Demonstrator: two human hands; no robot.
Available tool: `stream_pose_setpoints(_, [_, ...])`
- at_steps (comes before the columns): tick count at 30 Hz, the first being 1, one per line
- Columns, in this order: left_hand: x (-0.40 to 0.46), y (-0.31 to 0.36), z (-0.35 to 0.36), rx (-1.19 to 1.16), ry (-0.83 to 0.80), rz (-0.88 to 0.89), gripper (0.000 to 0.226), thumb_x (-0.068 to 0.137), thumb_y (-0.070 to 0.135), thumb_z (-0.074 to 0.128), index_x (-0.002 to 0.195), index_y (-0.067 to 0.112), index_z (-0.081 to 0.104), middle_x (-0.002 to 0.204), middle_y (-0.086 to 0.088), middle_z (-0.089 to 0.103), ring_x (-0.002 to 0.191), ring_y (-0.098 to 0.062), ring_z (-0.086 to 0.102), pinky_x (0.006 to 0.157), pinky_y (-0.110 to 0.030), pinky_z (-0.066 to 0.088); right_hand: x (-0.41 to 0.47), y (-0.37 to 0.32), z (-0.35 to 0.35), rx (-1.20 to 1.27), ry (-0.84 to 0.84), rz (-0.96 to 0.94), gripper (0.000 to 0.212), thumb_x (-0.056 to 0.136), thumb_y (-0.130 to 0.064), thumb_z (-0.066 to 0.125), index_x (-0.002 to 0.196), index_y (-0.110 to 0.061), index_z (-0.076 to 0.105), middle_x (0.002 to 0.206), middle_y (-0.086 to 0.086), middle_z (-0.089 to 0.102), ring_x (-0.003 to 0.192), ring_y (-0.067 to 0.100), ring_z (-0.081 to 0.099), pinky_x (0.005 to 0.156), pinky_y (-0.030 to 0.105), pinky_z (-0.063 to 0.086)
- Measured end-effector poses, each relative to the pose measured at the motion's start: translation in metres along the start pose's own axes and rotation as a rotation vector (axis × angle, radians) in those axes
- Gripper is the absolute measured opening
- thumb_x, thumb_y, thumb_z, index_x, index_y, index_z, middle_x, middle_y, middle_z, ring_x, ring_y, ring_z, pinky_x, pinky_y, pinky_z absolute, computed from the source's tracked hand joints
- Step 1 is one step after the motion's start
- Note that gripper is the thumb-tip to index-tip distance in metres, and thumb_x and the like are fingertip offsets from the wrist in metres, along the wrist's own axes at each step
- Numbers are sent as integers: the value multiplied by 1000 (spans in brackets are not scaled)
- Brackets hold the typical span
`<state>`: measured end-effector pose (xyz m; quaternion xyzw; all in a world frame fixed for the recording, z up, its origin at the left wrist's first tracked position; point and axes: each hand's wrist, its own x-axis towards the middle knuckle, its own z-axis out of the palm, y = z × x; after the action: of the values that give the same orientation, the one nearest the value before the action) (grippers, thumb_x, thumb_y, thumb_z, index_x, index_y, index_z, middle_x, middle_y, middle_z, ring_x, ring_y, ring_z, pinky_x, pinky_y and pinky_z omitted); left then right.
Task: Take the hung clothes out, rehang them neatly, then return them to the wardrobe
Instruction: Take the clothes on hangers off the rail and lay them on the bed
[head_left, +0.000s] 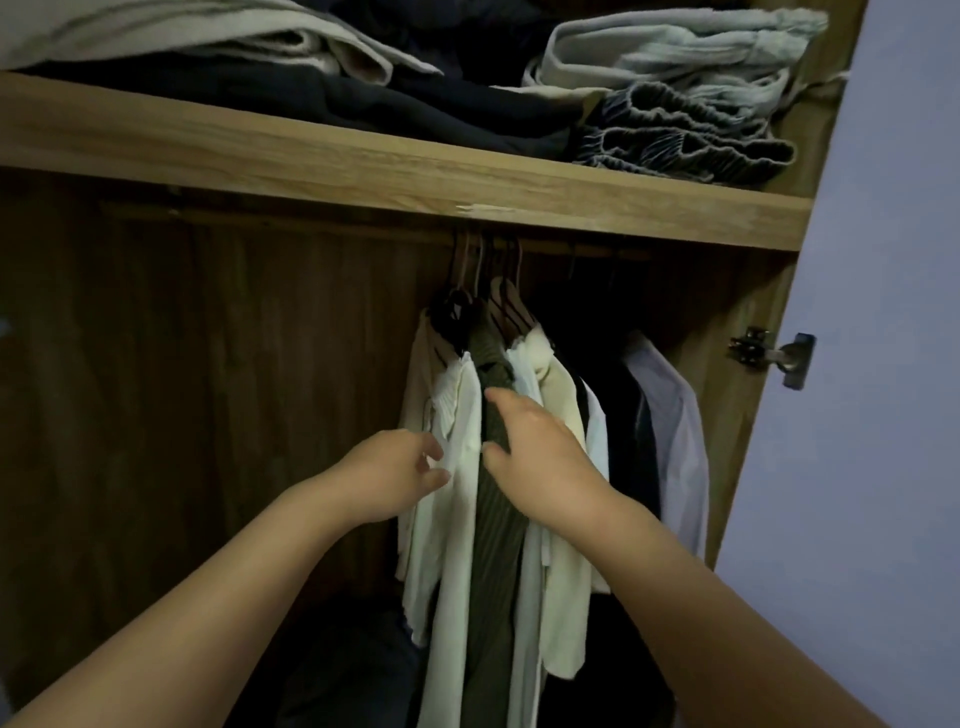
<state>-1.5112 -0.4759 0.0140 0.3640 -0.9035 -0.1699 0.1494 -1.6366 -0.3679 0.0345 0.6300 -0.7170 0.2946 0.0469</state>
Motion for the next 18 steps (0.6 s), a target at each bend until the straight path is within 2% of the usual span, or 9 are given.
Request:
stream_pose_setpoints(4, [37, -33, -15, -11, 15, 21, 38, 93, 34, 52, 128, 19, 51, 118, 1, 60, 101, -11, 56, 86, -25, 48, 54, 3, 24, 10, 50, 106, 61, 97, -19, 43, 150, -15, 13, 153, 4, 25, 139, 20, 26, 109, 28, 26])
stream_pose_setpoints(7, [63, -62, -31, -52, 57, 14, 37, 93, 33, 52, 128, 21, 51, 120, 2, 59, 98, -7, 54, 77, -17, 43, 90, -1, 44, -12, 84, 192, 65, 96, -17, 46, 150, -12, 9, 152, 8, 24, 137, 24, 28, 108, 29, 27])
stream_pose_setpoints(9, [78, -79, -39, -83, 85, 3, 34, 93, 32, 51, 126, 23, 52, 116, 4, 59, 95, -6, 53, 70, -13, 42, 111, -5, 56, -21, 122, 241, 62, 95, -18, 46, 148, -8, 15, 145, 12, 31, 130, 27, 36, 103, 30, 33])
stream_pose_setpoints(11, [90, -92, -44, -123, 90, -8, 32, 93, 32, 52, 124, 24, 52, 106, 9, 57, 92, -5, 54, 70, -14, 43, 130, -8, 63, 30, 146, 292, 47, 94, -17, 47, 137, -4, 36, 127, 15, 47, 112, 26, 49, 85, 30, 41])
stream_pose_setpoints(13, [99, -102, -46, -142, 101, -3, 31, 93, 31, 52, 123, 24, 52, 101, 11, 54, 92, -5, 54, 74, -16, 44, 148, -12, 69, 191, 121, 335, 17, 91, -15, 49, 107, -10, 53, 98, 9, 55, 86, 22, 53, 64, 25, 39])
stream_pose_setpoints(14, [102, -106, -46, -149, 113, 2, 31, 93, 30, 52, 123, 23, 53, 100, 11, 53, 92, -5, 54, 72, -14, 44, 156, -13, 73, 296, 96, 361, 5, 89, -13, 51, 93, -13, 52, 91, 6, 53, 81, 20, 51, 61, 24, 38])
stream_pose_setpoints(15, [104, -111, -47, -156, 127, 6, 31, 93, 30, 53, 123, 23, 53, 100, 11, 53, 90, -4, 53, 70, -11, 42, 164, -14, 78, 413, 75, 378, 5, 87, -10, 51, 86, -14, 49, 89, 6, 52, 81, 21, 51, 62, 24, 39])
stream_pose_setpoints(18, [108, -123, -51, -190, 167, 13, 30, 93, 27, 53, 122, 22, 54, 97, 11, 53, 83, 3, 50, 64, -7, 37, 179, -20, 93, 723, 110, 418, 19, 84, 4, 44, 86, -13, 51, 92, 7, 54, 85, 21, 52, 73, 28, 42])
